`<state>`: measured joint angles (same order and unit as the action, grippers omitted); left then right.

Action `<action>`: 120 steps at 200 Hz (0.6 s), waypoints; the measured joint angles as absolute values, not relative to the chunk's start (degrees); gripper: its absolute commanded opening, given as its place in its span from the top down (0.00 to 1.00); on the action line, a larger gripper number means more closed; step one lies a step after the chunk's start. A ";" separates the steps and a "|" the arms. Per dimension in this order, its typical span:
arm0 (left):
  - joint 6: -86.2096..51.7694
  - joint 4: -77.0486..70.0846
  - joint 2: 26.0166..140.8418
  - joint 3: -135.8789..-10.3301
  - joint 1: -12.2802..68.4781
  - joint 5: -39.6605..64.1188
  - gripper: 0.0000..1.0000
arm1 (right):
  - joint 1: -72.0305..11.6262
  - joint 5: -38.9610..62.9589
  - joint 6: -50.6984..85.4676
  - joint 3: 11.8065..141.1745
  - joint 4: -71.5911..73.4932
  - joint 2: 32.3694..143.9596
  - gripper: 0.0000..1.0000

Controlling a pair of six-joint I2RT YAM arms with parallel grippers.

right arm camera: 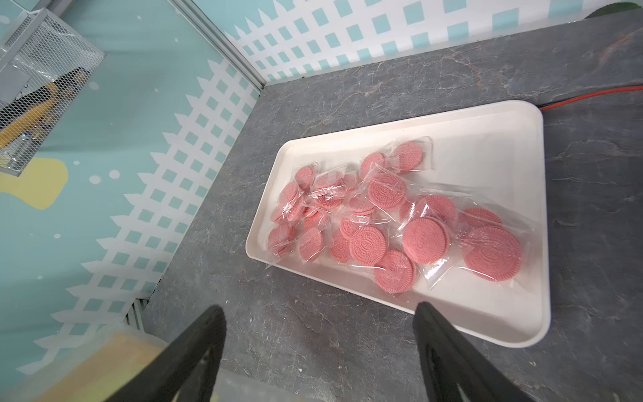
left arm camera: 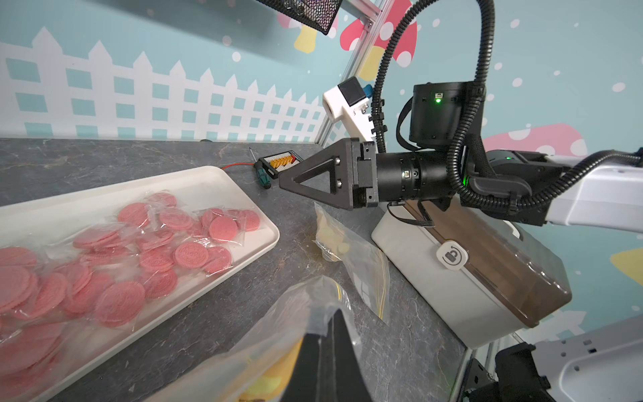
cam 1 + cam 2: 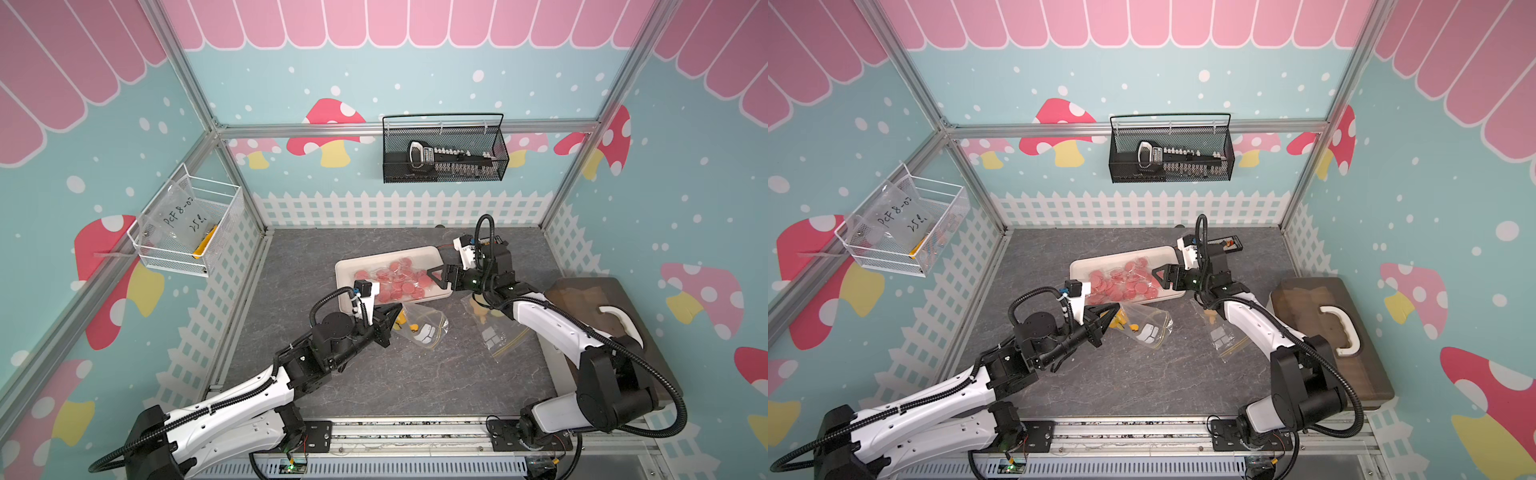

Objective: Pour cookies out of the ziploc bag
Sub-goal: Place the ziploc bag at the center of the board.

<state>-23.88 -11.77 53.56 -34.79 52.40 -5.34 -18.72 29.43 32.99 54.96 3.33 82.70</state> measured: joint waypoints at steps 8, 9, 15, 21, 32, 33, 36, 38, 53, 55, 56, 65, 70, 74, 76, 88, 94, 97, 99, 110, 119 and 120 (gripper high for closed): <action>-23.40 -13.17 54.13 -34.63 52.75 -5.34 1.00 | -18.55 29.45 32.97 54.83 2.94 82.13 0.15; -23.29 -13.32 54.22 -34.61 52.80 -5.32 1.00 | -18.52 29.45 32.97 54.81 2.90 82.08 0.15; -22.87 -14.50 54.72 -34.39 53.08 -5.34 1.00 | -18.37 29.50 32.97 54.81 2.72 81.76 0.15; -22.46 -15.59 55.24 -34.15 53.36 -5.37 1.00 | -18.22 29.52 32.95 54.81 2.72 81.52 0.15; -21.89 -17.72 56.53 -33.61 53.84 -5.37 1.00 | -17.87 29.54 32.95 54.81 2.63 81.17 0.15; -21.80 -17.93 56.69 -33.52 53.91 -5.37 1.00 | -17.85 29.54 32.95 54.81 2.63 81.17 0.15; -21.67 -18.44 57.08 -33.39 54.06 -5.39 0.99 | -17.72 29.54 32.95 54.81 2.55 81.10 0.15; -21.58 -18.76 57.36 -33.30 54.15 -5.39 0.99 | -17.63 29.54 32.93 54.81 2.52 81.06 0.15; -20.71 -21.12 59.48 -32.73 54.92 -5.48 0.98 | -17.23 29.54 32.91 54.81 2.37 80.99 0.15; -20.51 -21.43 59.77 -32.67 55.02 -5.54 0.98 | -17.23 29.54 32.88 54.81 2.33 80.99 0.15; -20.45 -21.63 59.99 -32.62 55.11 -5.54 0.98 | -17.23 29.56 32.88 54.81 2.31 80.99 0.15; -19.84 -22.83 61.14 -32.38 55.66 -5.82 0.99 | -17.02 29.56 32.84 54.81 2.00 80.99 0.15; -19.42 -23.73 61.93 -32.27 56.03 -5.89 1.00 | -16.86 29.58 32.82 54.81 1.83 80.99 0.15; -19.22 -24.23 62.37 -32.18 56.21 -5.98 1.00 | -16.80 29.58 32.82 54.81 1.69 80.99 0.15; -19.09 -24.62 62.67 -32.14 56.34 -5.98 1.00 | -16.78 29.61 32.82 54.81 1.65 80.99 0.15; -18.61 -26.92 64.18 -31.86 56.86 -6.04 1.00 | -16.51 29.80 32.77 54.81 1.32 80.99 0.15; -18.46 -27.88 64.84 -31.75 57.08 -6.09 1.00 | -16.38 29.91 32.73 54.81 1.26 80.99 0.15; -18.33 -28.42 65.25 -31.70 57.19 -6.11 1.00 | -16.29 29.98 32.67 54.81 1.23 80.99 0.15; -18.28 -28.69 65.39 -31.66 57.21 -6.13 1.00 | -16.21 30.02 32.62 54.81 1.21 80.99 0.15; -17.78 -30.65 66.41 -31.46 57.52 -6.39 1.00 | -16.01 30.06 32.56 54.81 1.19 80.97 0.15; -17.52 -32.14 67.11 -31.40 57.65 -6.55 1.00 | -15.75 30.11 32.53 54.81 1.06 80.93 0.15; -17.50 -32.38 67.20 -31.40 57.67 -6.57 1.00 | -15.73 30.13 32.51 54.81 1.04 80.90 0.15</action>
<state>-17.50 -32.38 67.20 -31.40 57.67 -6.57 -15.73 30.13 32.51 54.81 1.04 80.90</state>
